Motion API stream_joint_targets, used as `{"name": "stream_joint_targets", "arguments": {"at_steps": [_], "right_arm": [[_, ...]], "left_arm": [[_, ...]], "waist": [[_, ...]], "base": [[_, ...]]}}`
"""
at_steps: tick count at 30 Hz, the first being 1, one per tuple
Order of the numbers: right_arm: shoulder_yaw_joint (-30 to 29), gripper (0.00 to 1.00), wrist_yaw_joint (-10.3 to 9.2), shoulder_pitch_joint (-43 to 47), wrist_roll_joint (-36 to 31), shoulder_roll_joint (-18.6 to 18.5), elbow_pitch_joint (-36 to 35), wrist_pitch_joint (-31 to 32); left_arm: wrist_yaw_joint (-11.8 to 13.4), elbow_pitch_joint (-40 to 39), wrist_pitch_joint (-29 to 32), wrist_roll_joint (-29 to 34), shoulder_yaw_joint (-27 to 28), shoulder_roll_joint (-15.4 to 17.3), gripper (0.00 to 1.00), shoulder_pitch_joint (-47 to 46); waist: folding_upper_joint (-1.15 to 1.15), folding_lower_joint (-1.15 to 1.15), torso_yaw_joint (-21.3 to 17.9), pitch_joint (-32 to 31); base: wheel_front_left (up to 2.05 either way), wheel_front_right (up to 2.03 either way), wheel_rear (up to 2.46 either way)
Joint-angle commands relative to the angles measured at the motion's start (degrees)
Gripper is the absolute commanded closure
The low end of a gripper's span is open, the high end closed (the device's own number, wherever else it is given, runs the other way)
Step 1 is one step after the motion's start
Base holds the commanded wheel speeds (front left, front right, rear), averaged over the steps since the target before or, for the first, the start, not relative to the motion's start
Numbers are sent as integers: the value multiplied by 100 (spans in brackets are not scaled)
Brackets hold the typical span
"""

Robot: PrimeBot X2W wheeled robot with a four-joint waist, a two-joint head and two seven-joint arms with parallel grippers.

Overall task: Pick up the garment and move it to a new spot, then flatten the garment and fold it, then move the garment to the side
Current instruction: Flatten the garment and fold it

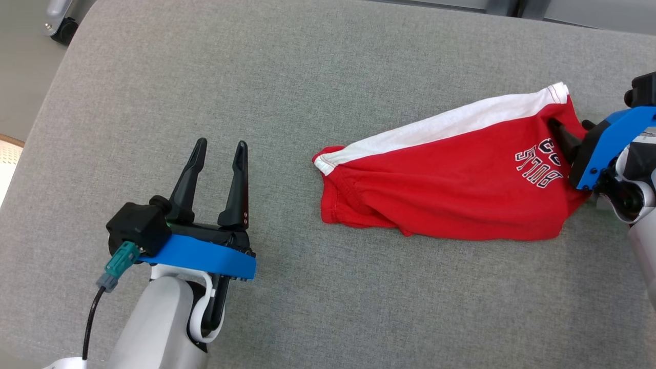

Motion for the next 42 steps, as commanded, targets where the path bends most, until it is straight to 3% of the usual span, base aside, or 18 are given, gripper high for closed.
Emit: {"name": "stream_joint_targets", "arguments": {"at_steps": [1,2,3,10,19,29,36,42], "right_arm": [[96,65,2,158,-53,171,137,131],[131,91,3,179,-100,198,137,153],[170,100,7,217,-132,232,114,166],[114,100,0,512,43,259,-256,-141],[-382,100,0,915,-100,68,-566,-734],[-1310,100,0,1270,-1160,-90,-738,-788],[-1727,100,0,1321,-1884,307,-1391,-339],[-1438,100,0,1425,-2135,909,-2347,276]], "left_arm": [[-9,-22,-23,-21,-16,-3,0,-79],[-9,-16,-23,-30,-32,5,0,-79],[-9,-10,-23,-39,-41,18,0,-75],[-10,30,-23,-113,-21,112,0,77],[-10,-11,-22,-170,-49,225,0,273],[-9,-54,-23,-157,-15,333,0,417],[-9,-44,-23,-192,-59,335,0,475],[-9,-60,-23,-220,-80,313,0,465]], "waist": [[0,0,1,-4],[0,0,0,-13],[0,0,-6,-28],[0,0,-172,-204],[0,0,-472,-548],[0,0,-729,-802],[0,0,-744,-917],[0,0,-629,-943]], "base": [[0,0,0],[0,0,0],[0,0,0],[0,0,0],[0,0,0],[0,0,0],[0,0,0],[0,0,0]]}}
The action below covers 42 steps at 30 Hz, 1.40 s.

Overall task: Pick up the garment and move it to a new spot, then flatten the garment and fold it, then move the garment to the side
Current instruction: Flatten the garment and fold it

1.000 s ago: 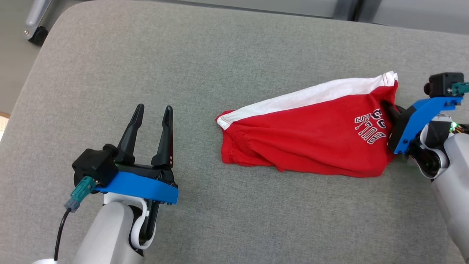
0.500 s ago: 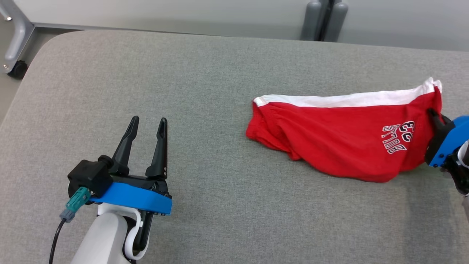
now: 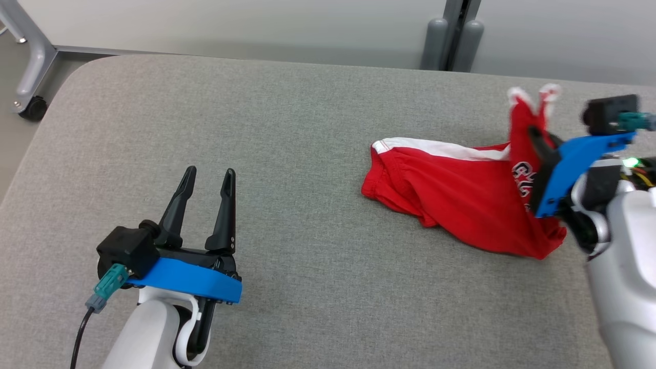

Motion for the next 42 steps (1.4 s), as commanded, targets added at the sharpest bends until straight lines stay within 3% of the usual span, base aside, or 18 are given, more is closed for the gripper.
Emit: {"name": "stream_joint_targets", "arguments": {"at_steps": [1,5,10,21,28,29,30,34,38,42], "right_arm": [[170,100,0,136,-32,115,-218,140],[565,100,0,113,-37,430,-464,364],[717,100,0,-88,66,821,-202,362],[909,100,0,-607,43,1104,893,127],[1175,99,0,-806,385,1147,1401,-113],[1247,73,0,-830,469,1149,1440,-155],[1310,0,0,-848,551,1151,1471,-203],[1554,0,0,-890,1097,1144,1375,-339],[1832,0,1,-864,1755,1146,744,-495],[1841,0,0,-638,1714,632,54,-824]], "left_arm": [[-8,-14,-21,-23,-7,-4,0,54],[-8,-47,-21,-42,-8,-32,0,18],[-8,-88,-21,-27,-22,-73,0,-25],[-8,-80,-21,-43,-83,-159,0,-125],[-8,-45,-21,-46,-77,-183,0,-119],[-9,-37,-21,-42,-78,-191,0,-122],[-9,-34,-21,-41,-75,-194,0,-125],[-9,-27,-21,-42,-56,-191,0,-97],[-9,-26,-21,-34,-4,-155,0,-2],[-9,-11,-21,-13,56,-107,0,110]], "waist": [[0,0,49,15],[0,0,160,53],[0,0,296,144],[0,0,568,286],[0,0,630,285],[0,0,633,284],[0,0,633,282],[0,0,602,250],[0,0,515,163],[0,0,370,22]], "base": [[0,0,0],[0,0,0],[0,0,0],[0,0,0],[0,0,0],[0,0,0],[0,0,0],[0,0,0],[0,0,0],[0,0,0]]}}
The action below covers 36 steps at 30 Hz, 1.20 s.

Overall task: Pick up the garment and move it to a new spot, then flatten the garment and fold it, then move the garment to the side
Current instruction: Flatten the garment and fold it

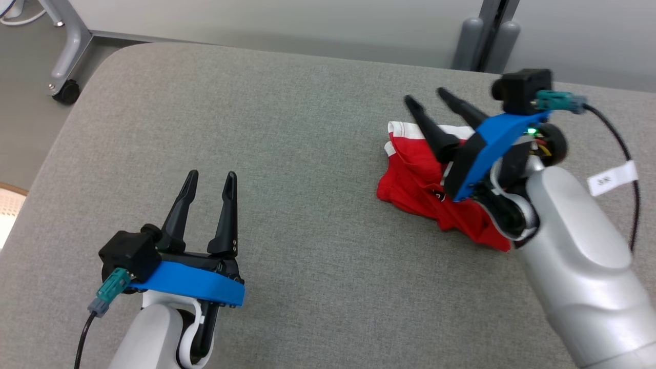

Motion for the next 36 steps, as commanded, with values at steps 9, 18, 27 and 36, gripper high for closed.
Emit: {"name": "stream_joint_targets", "arguments": {"at_steps": [9,18,27,36], "right_arm": [[-728,0,-1,999,-995,-1040,-522,89],[-852,100,-1,1458,-1599,-1042,-295,194],[-360,100,-1,978,-1746,-897,265,361],[648,100,-1,815,-1268,-704,576,805]], "left_arm": [[-9,77,-21,63,57,132,0,165],[-9,61,-21,3,-63,194,0,84],[-9,81,-21,-63,-149,191,0,-20],[-9,85,-21,-85,-123,179,0,-7]], "waist": [[0,0,-346,-331],[0,0,-375,-314],[0,0,-162,-153],[0,0,-30,-147]], "base": [[0,0,0],[0,0,0],[0,0,0],[0,0,0]]}}
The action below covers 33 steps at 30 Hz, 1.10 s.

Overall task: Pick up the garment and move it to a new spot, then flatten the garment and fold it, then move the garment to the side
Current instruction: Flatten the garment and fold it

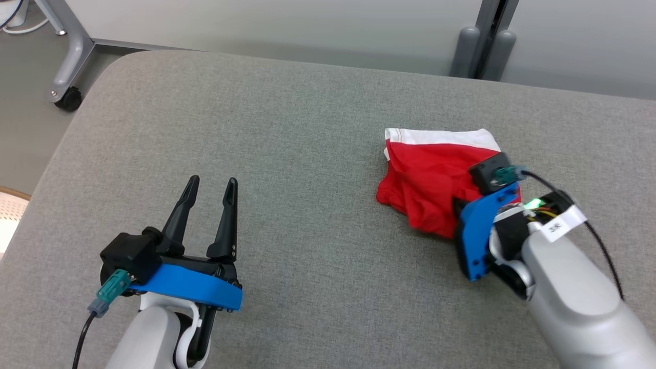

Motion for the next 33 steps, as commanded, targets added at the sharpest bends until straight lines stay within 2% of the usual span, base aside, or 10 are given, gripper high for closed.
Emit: {"name": "stream_joint_targets", "arguments": {"at_steps": [1,3,9,16,19,21,26,33], "right_arm": [[256,100,0,85,212,57,-139,66],[752,100,0,198,622,78,-474,187],[1657,100,0,389,1388,252,-1201,310],[2043,100,0,314,1975,379,-1792,-59],[1901,100,0,244,1959,273,-1945,-400],[1517,100,0,260,1704,79,-1866,-591],[832,100,0,182,1255,-301,-1417,-243],[513,100,0,-104,996,-479,-867,298]], "left_arm": [[-9,1,-21,-18,53,22,0,-24],[-9,0,-21,-11,107,33,0,33],[-9,-30,-19,17,147,2,0,34],[-9,-22,-18,23,184,4,0,32],[-9,-19,-18,29,204,14,0,55],[-9,-18,-17,37,233,13,0,100],[-9,-25,-18,31,214,-9,0,103],[-9,-46,-18,0,101,-58,0,-33]], "waist": [[0,0,-15,-23],[0,0,-72,-49],[0,0,-191,-63],[0,0,-260,-77],[0,0,-285,-105],[0,0,-307,-142],[0,0,-296,-147],[0,0,-152,-47]], "base": [[0,0,0],[0,0,0],[0,0,0],[0,0,0],[0,0,0],[0,0,0],[0,0,0],[0,0,0]]}}
